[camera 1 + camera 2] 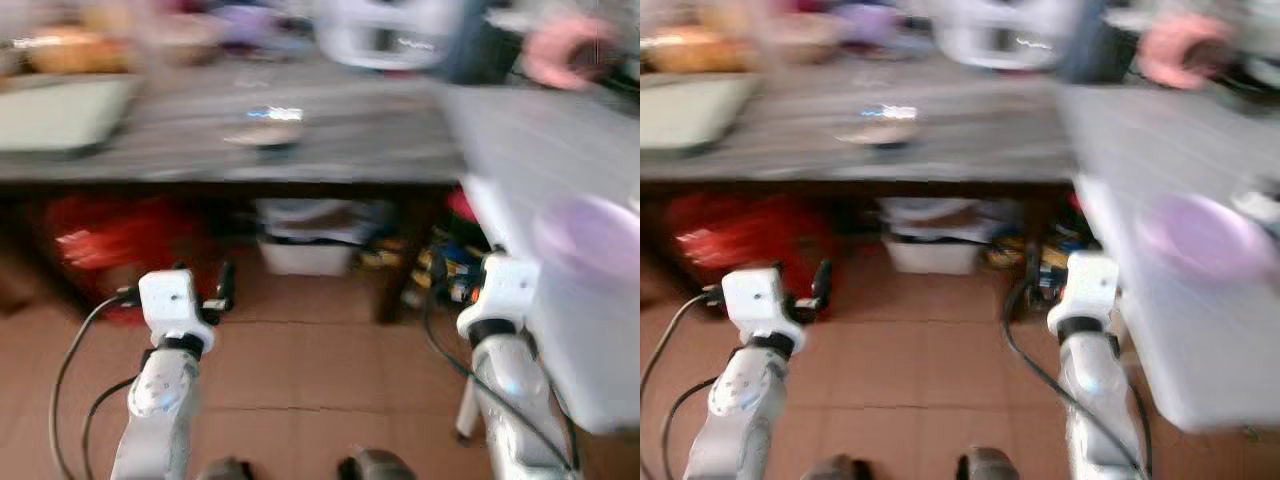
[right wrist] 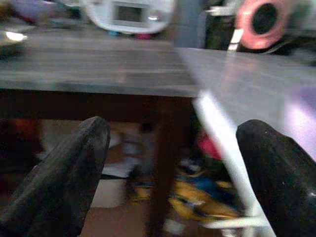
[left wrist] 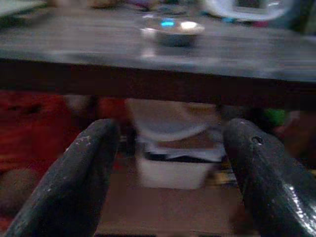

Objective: Setting the table

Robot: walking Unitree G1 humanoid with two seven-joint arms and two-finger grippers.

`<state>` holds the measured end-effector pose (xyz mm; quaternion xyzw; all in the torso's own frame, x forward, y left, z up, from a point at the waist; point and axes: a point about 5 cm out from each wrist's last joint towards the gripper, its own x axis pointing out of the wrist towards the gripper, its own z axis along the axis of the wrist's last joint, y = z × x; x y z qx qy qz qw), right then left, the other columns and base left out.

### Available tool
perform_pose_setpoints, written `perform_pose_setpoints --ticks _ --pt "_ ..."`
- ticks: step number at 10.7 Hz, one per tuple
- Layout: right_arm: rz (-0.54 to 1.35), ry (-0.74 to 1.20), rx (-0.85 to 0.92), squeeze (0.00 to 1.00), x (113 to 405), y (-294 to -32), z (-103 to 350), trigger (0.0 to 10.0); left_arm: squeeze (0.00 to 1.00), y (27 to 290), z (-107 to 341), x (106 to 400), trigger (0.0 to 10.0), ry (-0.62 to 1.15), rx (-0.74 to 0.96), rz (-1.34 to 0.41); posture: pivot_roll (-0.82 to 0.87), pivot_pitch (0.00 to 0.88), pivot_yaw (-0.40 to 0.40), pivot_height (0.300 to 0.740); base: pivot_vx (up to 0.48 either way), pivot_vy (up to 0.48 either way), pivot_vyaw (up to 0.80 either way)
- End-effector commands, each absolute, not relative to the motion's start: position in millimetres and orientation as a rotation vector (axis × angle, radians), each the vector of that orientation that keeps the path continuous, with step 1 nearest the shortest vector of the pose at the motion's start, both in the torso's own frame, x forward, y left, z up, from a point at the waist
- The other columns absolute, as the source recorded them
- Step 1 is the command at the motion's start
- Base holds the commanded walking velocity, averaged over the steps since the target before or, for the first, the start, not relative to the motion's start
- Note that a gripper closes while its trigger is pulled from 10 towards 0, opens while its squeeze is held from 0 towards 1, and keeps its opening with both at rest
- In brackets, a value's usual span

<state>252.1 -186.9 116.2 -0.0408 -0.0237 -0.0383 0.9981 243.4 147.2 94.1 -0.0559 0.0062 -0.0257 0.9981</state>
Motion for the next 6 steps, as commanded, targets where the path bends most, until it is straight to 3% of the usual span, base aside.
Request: perform_pose_setpoints --ticks 1,4,6 --pt "-0.057 -0.072 -0.08 0.0 257 -183 122 10.0 0.0 153 95 241 10.0 0.013 -0.105 -0.037 -0.03 0.101 0.0 0.74 0.0 -0.364 0.0" --pt "0.009 -0.15 -0.172 0.0 264 -179 137 10.0 0.0 150 94 242 10.0 0.013 -0.11 -0.038 -0.04 0.105 -0.006 0.74 0.0 -0.354 0.0" --pt "0.05 -0.216 -0.241 0.0 270 -173 149 10.0 0.0 152 94 242 10.0 0.013 -0.11 -0.034 -0.04 0.109 -0.012 0.74 0.0 0.0 0.0"
